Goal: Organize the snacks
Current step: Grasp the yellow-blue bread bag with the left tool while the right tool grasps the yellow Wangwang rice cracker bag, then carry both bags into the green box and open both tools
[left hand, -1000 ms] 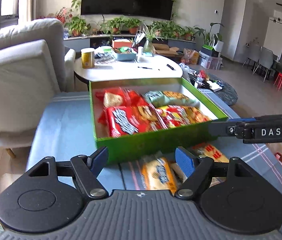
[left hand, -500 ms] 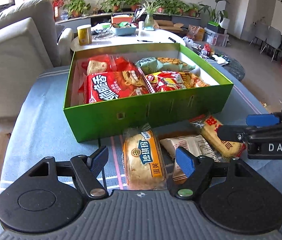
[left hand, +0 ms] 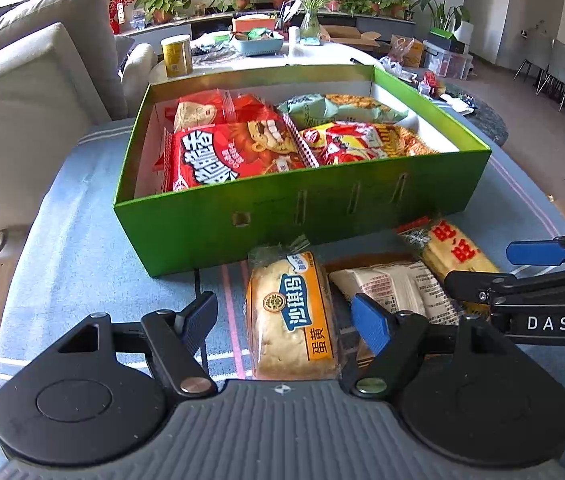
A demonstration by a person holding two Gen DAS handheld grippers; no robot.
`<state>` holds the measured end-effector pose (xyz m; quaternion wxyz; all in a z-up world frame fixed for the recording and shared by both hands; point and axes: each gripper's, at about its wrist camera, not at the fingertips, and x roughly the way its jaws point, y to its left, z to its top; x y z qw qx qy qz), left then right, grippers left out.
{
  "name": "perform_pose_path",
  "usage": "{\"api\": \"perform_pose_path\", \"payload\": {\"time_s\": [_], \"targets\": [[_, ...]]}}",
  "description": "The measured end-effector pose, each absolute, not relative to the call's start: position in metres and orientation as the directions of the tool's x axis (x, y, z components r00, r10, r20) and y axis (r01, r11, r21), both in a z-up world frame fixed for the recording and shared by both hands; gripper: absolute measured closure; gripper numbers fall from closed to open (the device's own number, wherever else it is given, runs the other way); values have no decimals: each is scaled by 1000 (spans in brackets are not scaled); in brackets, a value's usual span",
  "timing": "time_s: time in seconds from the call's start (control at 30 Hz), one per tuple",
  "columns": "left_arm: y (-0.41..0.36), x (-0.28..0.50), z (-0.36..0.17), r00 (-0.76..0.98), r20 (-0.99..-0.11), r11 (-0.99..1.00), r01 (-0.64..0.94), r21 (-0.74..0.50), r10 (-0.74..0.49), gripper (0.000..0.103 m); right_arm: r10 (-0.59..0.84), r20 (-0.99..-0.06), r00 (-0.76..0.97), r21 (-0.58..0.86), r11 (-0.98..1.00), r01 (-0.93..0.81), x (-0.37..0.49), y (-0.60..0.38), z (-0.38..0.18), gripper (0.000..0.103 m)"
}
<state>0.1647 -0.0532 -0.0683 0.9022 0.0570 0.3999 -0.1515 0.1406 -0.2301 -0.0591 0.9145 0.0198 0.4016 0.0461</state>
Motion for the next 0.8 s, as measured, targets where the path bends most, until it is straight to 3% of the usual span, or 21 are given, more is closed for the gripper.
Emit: {"api": "perform_pose_path", "payload": {"time_s": [0.2, 0.47, 0.8], "targets": [[-49, 170, -77, 612, -764, 958, 284, -28, -203, 35, 95, -740, 666, 68, 996, -66, 142, -229, -65, 25], [-49, 167, -79, 601, -761, 950, 304, -64, -243, 62, 76, -734, 674, 25, 996, -86, 144, -223, -70, 26], [-40, 137, -38, 646, -677, 926, 346, -152, -352, 63, 194, -633, 749, 150, 980, -128, 115, -232, -26, 27]]}}
